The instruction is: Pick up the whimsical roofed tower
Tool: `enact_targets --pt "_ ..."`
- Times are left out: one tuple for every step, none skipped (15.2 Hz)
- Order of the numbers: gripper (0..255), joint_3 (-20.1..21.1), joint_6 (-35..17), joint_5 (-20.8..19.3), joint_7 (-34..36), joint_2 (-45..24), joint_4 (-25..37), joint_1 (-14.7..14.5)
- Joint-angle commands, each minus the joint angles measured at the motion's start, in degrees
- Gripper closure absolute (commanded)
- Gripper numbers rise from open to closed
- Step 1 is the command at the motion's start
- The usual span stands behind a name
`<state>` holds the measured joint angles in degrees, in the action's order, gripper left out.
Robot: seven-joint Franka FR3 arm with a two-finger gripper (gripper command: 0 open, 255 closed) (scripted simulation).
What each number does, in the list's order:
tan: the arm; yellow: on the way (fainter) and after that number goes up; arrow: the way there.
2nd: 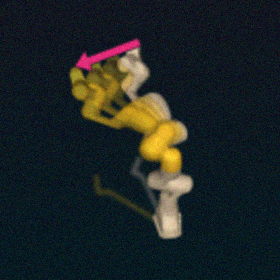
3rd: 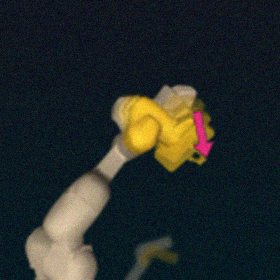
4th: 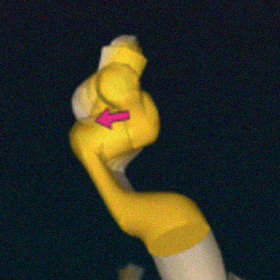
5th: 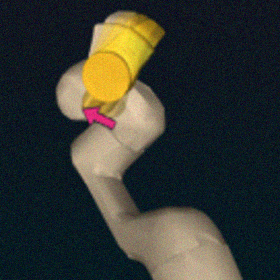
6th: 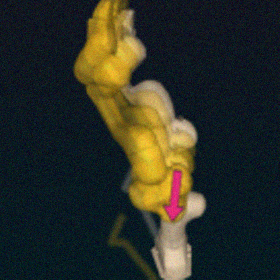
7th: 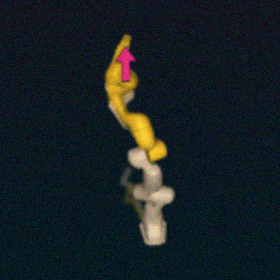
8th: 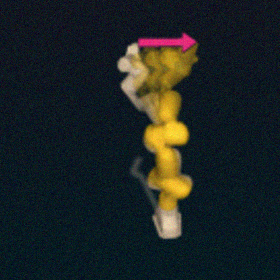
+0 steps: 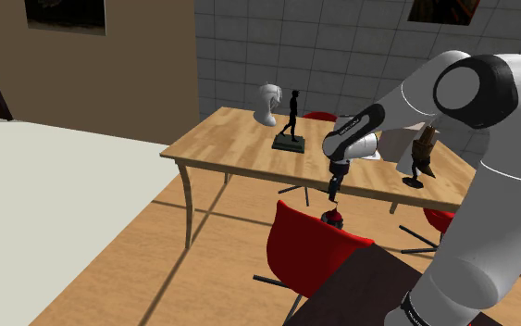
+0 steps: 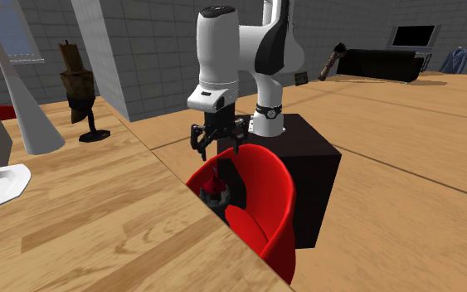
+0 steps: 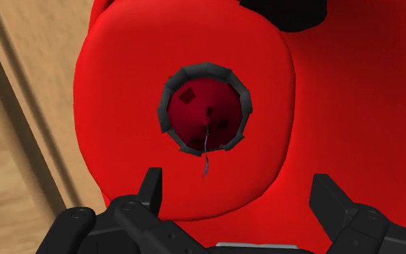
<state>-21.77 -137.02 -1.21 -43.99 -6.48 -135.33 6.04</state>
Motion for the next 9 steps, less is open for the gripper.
enact_targets --pt "0 -0.04 -1.86 1.53 -2.60 -4.32 2.17 0.85" --pt "0 0.03 -1.92 1.57 -2.67 -4.47 2.25 0.95" --pt "0 0.16 -2.64 1.92 -2.88 -5.15 2.17 1.05" --pt "0 0.30 -3.36 2.29 -3.10 -5.83 2.09 1.15" --pt "0 0.44 -4.07 2.66 -3.33 -6.53 2.03 1.25" --pt "0 0.60 -4.78 3.05 -3.56 -7.23 1.99 1.37" --pt "0 0.77 -5.48 3.43 -3.80 -7.95 1.96 1.49" --pt "0 0.95 -6.18 3.82 -4.04 -8.66 1.94 1.62" --pt "0 1.25 -7.26 4.45 -4.42 -9.81 1.93 1.83"
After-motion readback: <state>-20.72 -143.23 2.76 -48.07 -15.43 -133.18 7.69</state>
